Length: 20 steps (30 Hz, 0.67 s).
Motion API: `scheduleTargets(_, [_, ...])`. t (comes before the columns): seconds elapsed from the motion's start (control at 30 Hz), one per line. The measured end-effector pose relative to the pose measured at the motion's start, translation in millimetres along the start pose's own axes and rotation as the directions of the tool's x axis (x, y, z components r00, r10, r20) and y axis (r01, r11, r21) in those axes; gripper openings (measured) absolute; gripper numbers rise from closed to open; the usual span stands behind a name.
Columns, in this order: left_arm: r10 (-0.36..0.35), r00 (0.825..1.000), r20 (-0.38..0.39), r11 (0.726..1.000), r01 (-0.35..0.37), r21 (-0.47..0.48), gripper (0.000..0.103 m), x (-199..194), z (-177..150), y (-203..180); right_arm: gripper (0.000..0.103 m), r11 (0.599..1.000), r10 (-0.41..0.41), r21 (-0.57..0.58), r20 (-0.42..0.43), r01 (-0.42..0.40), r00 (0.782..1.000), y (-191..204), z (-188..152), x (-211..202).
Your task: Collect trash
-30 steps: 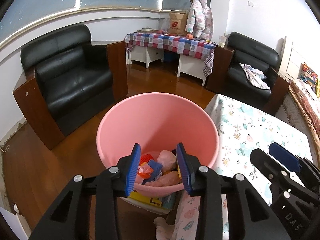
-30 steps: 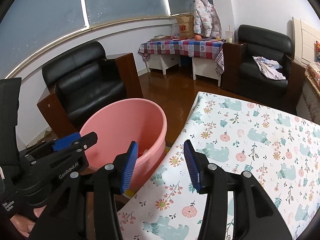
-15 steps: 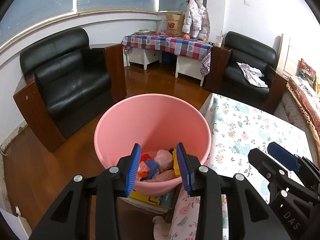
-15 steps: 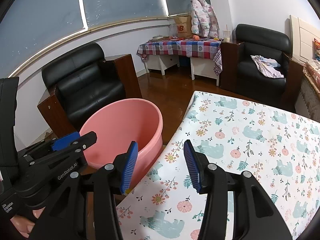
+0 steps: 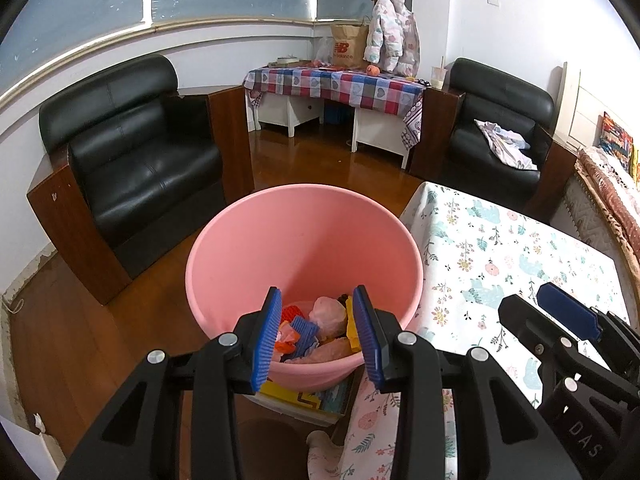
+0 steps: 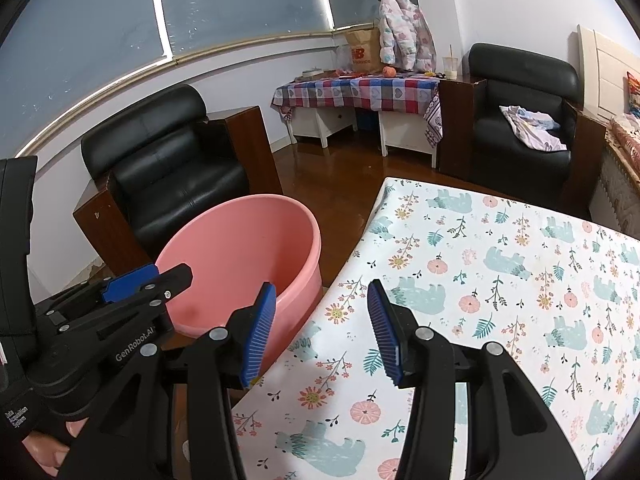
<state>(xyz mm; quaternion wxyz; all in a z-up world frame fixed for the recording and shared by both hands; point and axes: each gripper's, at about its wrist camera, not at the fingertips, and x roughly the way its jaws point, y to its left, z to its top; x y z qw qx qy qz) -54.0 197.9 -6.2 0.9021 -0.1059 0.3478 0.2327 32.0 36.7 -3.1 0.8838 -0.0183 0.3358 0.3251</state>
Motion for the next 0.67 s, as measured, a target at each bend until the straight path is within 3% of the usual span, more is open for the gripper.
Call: scheduleTargets(0.67, [0.013, 1.000, -0.008, 1.000, -0.013, 0.013, 0.037, 9.3, 0.2, -3.1, 0.048, 1.000, 0.001, 0.027, -0.019, -0.001, 1.000, -2.5, -1.4, 7.9])
